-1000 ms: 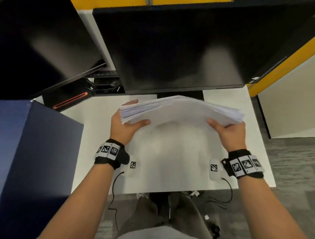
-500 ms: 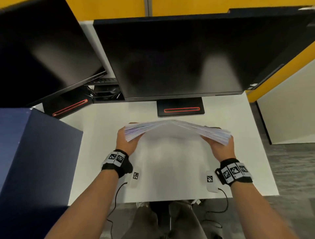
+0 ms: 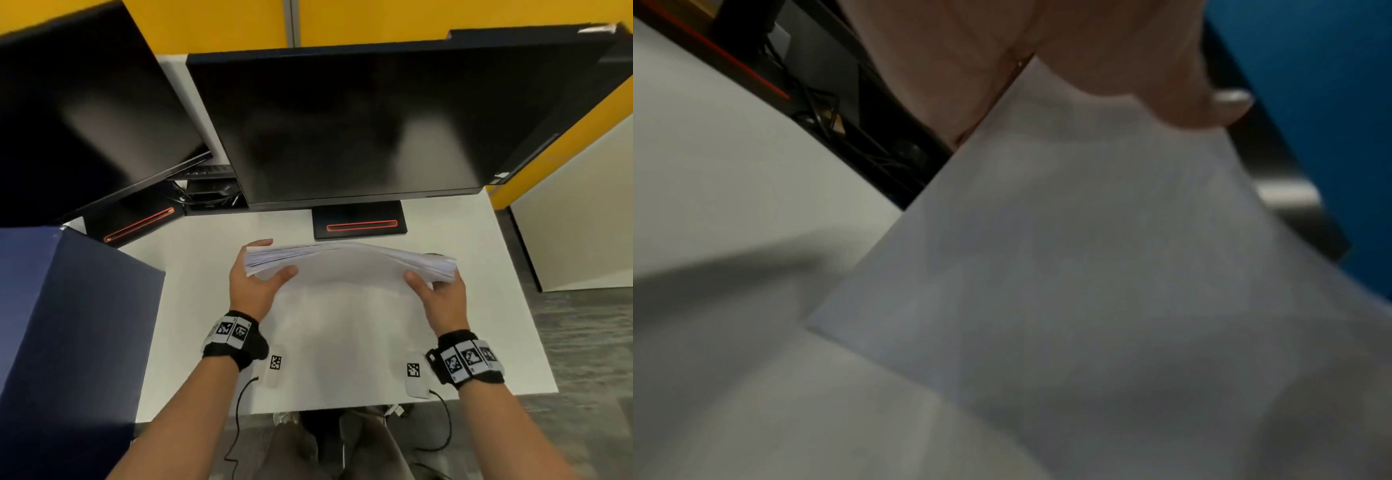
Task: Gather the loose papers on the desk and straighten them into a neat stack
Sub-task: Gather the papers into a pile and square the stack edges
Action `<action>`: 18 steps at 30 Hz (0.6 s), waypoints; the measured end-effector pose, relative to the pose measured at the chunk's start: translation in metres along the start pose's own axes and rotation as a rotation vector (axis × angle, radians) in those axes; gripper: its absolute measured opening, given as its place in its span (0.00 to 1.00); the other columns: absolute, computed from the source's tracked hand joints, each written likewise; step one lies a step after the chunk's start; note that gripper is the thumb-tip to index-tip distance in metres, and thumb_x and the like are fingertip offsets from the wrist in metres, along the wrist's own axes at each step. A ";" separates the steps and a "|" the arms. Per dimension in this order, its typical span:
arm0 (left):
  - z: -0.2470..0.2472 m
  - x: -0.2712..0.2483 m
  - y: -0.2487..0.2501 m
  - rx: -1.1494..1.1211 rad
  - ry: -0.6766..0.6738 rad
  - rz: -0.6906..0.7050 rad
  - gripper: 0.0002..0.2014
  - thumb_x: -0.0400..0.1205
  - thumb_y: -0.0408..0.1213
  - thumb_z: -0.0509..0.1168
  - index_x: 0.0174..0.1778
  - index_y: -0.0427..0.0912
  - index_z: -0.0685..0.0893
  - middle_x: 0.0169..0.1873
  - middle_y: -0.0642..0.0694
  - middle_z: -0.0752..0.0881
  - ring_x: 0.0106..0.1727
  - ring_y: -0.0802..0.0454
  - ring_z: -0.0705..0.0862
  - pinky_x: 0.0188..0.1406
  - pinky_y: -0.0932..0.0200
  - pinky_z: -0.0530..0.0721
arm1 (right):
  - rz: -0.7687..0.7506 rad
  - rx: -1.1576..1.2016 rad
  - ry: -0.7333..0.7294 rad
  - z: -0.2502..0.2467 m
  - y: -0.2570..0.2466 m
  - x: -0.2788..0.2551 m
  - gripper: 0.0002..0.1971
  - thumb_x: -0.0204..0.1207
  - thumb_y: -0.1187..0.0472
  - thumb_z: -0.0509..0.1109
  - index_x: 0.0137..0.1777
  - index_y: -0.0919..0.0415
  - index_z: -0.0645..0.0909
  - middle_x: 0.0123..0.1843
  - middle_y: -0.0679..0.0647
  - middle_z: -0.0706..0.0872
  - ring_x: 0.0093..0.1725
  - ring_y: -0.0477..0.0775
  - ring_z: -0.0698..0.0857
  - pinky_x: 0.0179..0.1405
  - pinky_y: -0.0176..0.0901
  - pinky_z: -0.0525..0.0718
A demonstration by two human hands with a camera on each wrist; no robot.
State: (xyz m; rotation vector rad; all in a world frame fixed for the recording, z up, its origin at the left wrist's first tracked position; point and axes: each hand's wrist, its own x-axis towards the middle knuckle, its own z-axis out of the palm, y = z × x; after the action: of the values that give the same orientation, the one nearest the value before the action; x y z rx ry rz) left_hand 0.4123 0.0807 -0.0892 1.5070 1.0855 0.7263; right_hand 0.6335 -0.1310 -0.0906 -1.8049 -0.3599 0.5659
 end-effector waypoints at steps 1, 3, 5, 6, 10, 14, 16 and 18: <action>0.000 0.000 0.005 -0.050 0.019 0.040 0.16 0.78 0.34 0.75 0.60 0.35 0.82 0.51 0.51 0.87 0.48 0.70 0.86 0.51 0.74 0.83 | -0.022 0.077 0.009 0.001 -0.005 -0.002 0.27 0.64 0.46 0.79 0.58 0.62 0.80 0.54 0.52 0.87 0.53 0.44 0.86 0.56 0.35 0.84; 0.002 -0.003 0.014 -0.152 0.088 0.075 0.14 0.82 0.44 0.68 0.54 0.36 0.82 0.46 0.50 0.86 0.45 0.68 0.85 0.49 0.73 0.81 | -0.048 0.175 0.075 0.004 -0.017 -0.006 0.21 0.67 0.43 0.72 0.51 0.59 0.80 0.47 0.52 0.85 0.44 0.39 0.84 0.48 0.28 0.81; 0.007 0.000 0.017 -0.195 0.165 0.010 0.14 0.84 0.47 0.67 0.46 0.37 0.84 0.38 0.49 0.86 0.39 0.62 0.84 0.45 0.69 0.80 | -0.015 0.217 0.160 0.011 -0.026 -0.004 0.16 0.72 0.40 0.70 0.39 0.54 0.79 0.38 0.50 0.81 0.37 0.42 0.80 0.42 0.32 0.78; 0.008 0.003 0.015 -0.206 0.190 -0.031 0.13 0.85 0.44 0.68 0.44 0.36 0.85 0.37 0.46 0.86 0.39 0.58 0.84 0.45 0.65 0.81 | 0.014 0.220 0.194 0.013 -0.029 -0.002 0.16 0.74 0.42 0.70 0.36 0.53 0.78 0.35 0.49 0.80 0.36 0.45 0.79 0.42 0.36 0.77; 0.010 0.009 0.015 -0.236 0.219 -0.083 0.05 0.83 0.37 0.69 0.41 0.44 0.85 0.46 0.38 0.91 0.48 0.49 0.87 0.57 0.52 0.84 | 0.078 0.272 0.267 0.016 -0.032 0.007 0.14 0.79 0.54 0.68 0.32 0.56 0.76 0.31 0.48 0.76 0.33 0.46 0.75 0.43 0.45 0.72; 0.005 0.007 0.014 -0.189 0.117 0.020 0.08 0.81 0.28 0.70 0.53 0.41 0.82 0.46 0.47 0.87 0.45 0.65 0.86 0.50 0.70 0.82 | 0.102 0.357 0.274 0.014 -0.032 0.010 0.12 0.76 0.57 0.66 0.34 0.61 0.81 0.33 0.51 0.79 0.34 0.48 0.78 0.41 0.43 0.74; -0.001 0.008 0.008 -0.142 0.011 0.030 0.21 0.74 0.20 0.74 0.59 0.40 0.80 0.49 0.46 0.87 0.47 0.62 0.87 0.53 0.68 0.84 | 0.106 0.339 0.293 0.014 -0.031 0.011 0.10 0.76 0.61 0.66 0.33 0.60 0.81 0.32 0.50 0.79 0.36 0.50 0.77 0.45 0.44 0.73; -0.005 0.011 0.003 -0.047 -0.057 0.020 0.29 0.68 0.21 0.81 0.62 0.41 0.80 0.50 0.47 0.89 0.50 0.60 0.88 0.56 0.67 0.85 | 0.105 0.310 0.304 0.015 -0.032 0.012 0.12 0.78 0.62 0.66 0.33 0.59 0.81 0.33 0.50 0.80 0.39 0.52 0.77 0.49 0.45 0.74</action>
State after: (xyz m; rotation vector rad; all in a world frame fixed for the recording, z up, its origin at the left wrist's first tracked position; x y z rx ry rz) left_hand 0.4127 0.0927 -0.0862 1.4920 1.0048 0.7138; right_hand 0.6369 -0.1030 -0.0658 -1.5828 0.0301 0.3866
